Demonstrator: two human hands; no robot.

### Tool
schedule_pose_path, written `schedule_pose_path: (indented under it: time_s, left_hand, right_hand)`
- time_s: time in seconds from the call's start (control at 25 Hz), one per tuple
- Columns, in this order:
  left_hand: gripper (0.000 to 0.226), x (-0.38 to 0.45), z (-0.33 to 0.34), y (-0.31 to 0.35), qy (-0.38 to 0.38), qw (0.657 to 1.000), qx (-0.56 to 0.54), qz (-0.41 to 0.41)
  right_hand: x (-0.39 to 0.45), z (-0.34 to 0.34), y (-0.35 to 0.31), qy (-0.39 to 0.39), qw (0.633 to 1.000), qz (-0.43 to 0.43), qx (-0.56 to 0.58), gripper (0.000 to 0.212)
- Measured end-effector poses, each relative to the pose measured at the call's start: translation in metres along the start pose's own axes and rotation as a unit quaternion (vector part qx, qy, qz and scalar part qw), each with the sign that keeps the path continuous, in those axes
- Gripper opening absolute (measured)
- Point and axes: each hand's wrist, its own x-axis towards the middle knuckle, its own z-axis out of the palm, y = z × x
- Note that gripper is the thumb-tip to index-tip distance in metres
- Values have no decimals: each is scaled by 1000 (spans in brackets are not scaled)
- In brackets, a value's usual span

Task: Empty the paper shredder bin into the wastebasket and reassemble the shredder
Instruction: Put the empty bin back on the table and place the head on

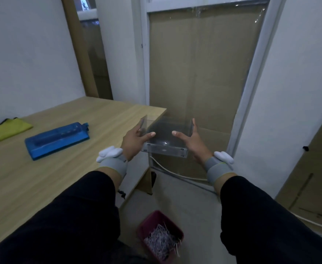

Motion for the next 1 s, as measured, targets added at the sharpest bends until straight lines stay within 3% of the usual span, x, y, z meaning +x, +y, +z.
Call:
schedule_pose_path:
  time_s: [0.32,0.68,1.0]
  left_hand:
    - [77,11,-43,40,48,998,-34,35]
    - [72,15,-127,52,149,984,-42,90]
    - [76,-7,-213,47,234,971,-25,49]
  right_hand:
    - [26,30,-64,-63,997,-46,-1,127]
    - [58,111,-107,-151,985,-80,-7,113]
    - [61,208,-132,-226,971,-76,1,108]
